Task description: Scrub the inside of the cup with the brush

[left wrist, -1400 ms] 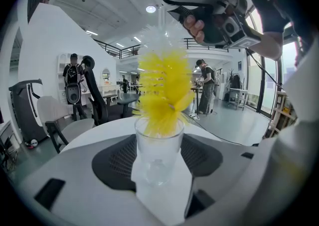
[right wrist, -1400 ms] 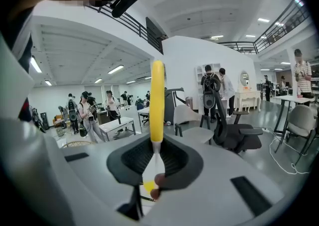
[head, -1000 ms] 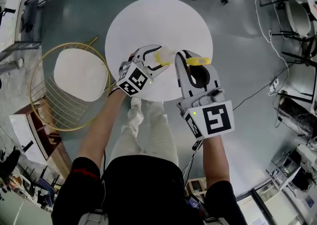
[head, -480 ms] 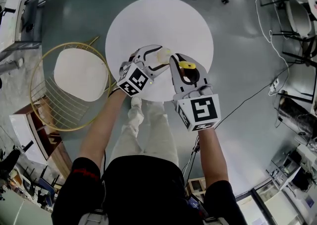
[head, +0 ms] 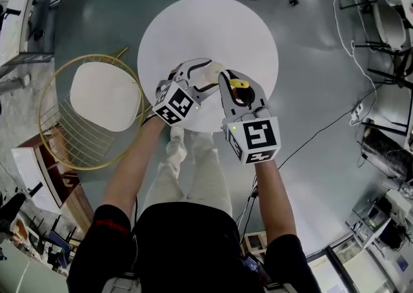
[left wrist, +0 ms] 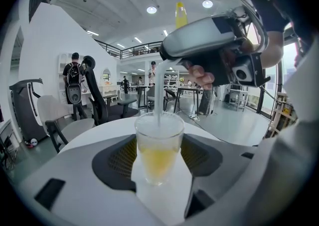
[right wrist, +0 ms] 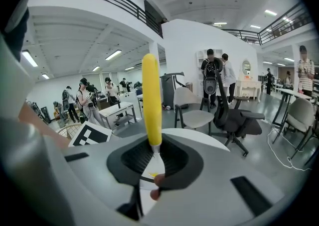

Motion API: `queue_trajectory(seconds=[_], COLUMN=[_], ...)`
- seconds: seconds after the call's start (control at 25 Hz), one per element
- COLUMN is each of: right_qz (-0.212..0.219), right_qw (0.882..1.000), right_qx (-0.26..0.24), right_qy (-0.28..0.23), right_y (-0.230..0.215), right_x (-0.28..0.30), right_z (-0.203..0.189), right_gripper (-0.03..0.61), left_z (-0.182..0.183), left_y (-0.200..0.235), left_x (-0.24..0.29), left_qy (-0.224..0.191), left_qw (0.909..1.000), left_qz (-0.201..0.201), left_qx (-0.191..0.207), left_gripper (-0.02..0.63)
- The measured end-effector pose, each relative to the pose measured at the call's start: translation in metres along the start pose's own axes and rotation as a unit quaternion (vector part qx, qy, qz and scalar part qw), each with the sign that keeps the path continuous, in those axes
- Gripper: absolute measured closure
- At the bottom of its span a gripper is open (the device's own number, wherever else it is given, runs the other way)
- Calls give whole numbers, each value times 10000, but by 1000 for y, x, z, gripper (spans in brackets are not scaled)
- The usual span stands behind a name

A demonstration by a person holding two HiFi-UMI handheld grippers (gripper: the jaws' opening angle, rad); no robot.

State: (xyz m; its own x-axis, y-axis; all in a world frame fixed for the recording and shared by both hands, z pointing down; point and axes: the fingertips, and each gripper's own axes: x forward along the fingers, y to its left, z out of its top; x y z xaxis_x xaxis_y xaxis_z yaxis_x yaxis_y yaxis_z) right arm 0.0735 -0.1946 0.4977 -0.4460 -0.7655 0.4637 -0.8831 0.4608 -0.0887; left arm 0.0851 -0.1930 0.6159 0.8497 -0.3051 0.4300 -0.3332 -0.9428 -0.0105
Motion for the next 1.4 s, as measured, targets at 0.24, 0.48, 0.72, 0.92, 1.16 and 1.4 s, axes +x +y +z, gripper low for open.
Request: queue_trajectory(seconds=[0.24, 0.48, 0.72, 0.92, 1.16, 1.4], right_qz=[-19, -39, -96, -63, -50, -12], right_qw=[9996, 9988, 9968, 9966, 9969, 9969], right_qx=[-234, -411, -732, -763, -743, -746], right_qy=[164, 275, 301, 290, 268, 244], right_y=[4, 14, 31, 35, 31, 26], right_x=[-7, -10, -5, 1, 7, 13], right_z=[-6, -12, -13, -9, -6, -4], right_gripper=[529, 529, 528, 528, 528, 528], left_z=[0, -1, -3, -3, -3, -2], left_y=[-1, -2, -1, -2, -1, -2], left_x=[1, 1, -2, -3, -2, 2], left_qy=[21, 59, 93, 120, 129, 148], left_qw=[9999, 9999, 9998, 9998, 9997, 9997], left_qz=[-12, -28, -15, -25, -23, -30], left_qx=[-110, -91, -169, -167, -210, -207], left_gripper=[325, 325, 325, 326, 327, 327])
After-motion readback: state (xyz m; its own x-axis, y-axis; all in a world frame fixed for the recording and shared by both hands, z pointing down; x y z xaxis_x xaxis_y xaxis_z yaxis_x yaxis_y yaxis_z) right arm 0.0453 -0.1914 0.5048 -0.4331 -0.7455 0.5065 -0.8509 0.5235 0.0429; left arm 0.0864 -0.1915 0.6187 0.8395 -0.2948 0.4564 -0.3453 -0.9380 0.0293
